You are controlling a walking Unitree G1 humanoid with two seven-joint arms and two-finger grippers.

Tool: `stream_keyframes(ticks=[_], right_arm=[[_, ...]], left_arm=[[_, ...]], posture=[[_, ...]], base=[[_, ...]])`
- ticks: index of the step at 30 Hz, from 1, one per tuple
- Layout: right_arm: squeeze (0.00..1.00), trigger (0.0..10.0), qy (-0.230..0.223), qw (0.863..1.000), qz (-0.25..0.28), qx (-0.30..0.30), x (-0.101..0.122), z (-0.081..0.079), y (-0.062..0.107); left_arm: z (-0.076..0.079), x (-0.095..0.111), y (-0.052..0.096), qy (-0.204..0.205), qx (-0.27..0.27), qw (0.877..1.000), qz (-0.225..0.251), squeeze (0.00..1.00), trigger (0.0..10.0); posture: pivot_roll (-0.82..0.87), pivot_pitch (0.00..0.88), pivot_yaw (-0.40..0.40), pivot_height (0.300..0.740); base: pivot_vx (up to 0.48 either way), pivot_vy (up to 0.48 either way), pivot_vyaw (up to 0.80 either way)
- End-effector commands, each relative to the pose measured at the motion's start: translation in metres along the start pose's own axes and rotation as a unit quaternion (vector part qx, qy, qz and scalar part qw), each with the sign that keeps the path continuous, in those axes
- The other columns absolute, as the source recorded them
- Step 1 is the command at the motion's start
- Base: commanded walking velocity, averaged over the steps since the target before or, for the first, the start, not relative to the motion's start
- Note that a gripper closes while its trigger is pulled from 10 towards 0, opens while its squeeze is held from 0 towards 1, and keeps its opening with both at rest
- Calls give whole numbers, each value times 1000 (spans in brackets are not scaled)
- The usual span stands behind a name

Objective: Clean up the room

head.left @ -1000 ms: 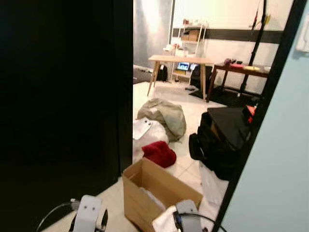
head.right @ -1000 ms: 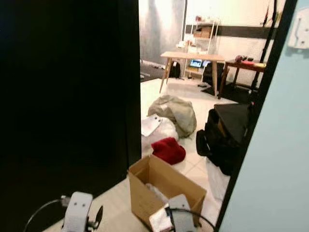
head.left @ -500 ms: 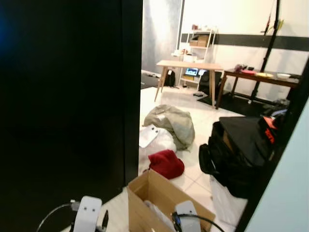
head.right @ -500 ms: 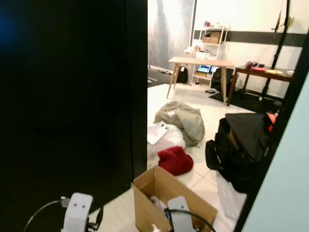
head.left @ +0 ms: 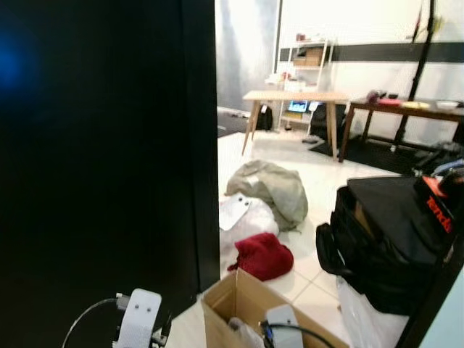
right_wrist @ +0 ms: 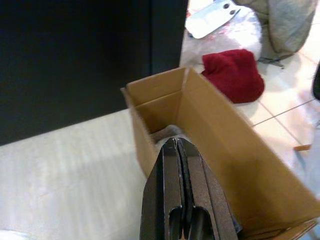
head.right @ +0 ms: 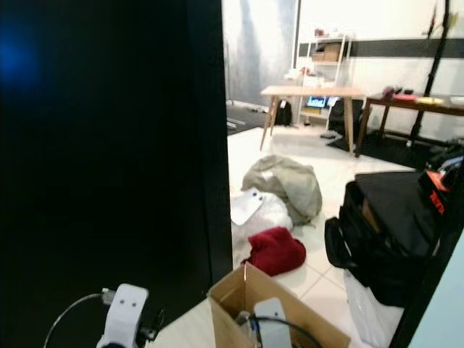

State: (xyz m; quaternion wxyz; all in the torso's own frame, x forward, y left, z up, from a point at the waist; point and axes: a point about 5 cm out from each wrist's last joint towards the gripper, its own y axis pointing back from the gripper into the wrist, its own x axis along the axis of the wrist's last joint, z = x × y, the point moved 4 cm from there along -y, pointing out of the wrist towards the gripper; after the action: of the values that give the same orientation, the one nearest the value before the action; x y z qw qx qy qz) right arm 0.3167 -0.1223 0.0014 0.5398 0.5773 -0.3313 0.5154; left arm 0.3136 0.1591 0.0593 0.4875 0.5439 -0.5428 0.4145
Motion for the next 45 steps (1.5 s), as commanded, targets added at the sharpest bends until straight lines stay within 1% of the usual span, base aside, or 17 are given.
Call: stream_keyframes(ticks=[1, 10, 16, 18, 21, 24, 25, 29, 45], right_arm=[[0, 10000, -3, 1000, -5, -3, -5, 1, 3], [0, 10000, 2, 1000, -8, 2, -6, 1, 3], [0, 10000, 12, 1000, -25, 12, -12, 0, 4], [0, 10000, 12, 1000, -26, 12, -12, 0, 4], [0, 10000, 6, 999, -54, 4, -21, 1, 5], [0, 10000, 3, 998, -63, 1, -24, 2, 5], [0, 10000, -2, 997, -79, -3, -29, 4, 5], [0, 10000, -3, 996, -84, 0, -30, 4, 5], [0, 10000, -15, 996, -93, -8, -31, 11, 7]], left_arm=[[3, -7, 1, -2, -7, 1000, -14, 0, 10000], [6, -15, 7, -9, -9, 999, -32, 0, 10000], [9, -22, 8, -27, -17, 999, -43, 0, 10000], [9, -23, 9, -27, -17, 998, -45, 0, 10000], [11, -25, 10, -25, -18, 998, -49, 0, 10000], [11, -25, 11, -24, -18, 998, -50, 0, 10000], [12, -26, 11, -24, -18, 998, -52, 0, 10000], [13, -26, 10, -23, -18, 998, -53, 0, 10000], [16, -25, 9, -14, -12, 999, -51, 0, 10000]], posture=[[64, 26, 16, 740], [65, 24, 4, 740], [67, 26, -4, 740], [67, 26, -4, 740], [70, 28, -11, 740], [70, 28, -11, 740], [69, 28, -15, 740], [65, 31, -19, 740], [51, 42, -30, 740]], base=[[0, 0, 0], [0, 0, 0], [0, 0, 0], [0, 0, 0], [0, 0, 0], [0, 0, 0], [0, 0, 0], [0, 0, 0], [0, 0, -800]])
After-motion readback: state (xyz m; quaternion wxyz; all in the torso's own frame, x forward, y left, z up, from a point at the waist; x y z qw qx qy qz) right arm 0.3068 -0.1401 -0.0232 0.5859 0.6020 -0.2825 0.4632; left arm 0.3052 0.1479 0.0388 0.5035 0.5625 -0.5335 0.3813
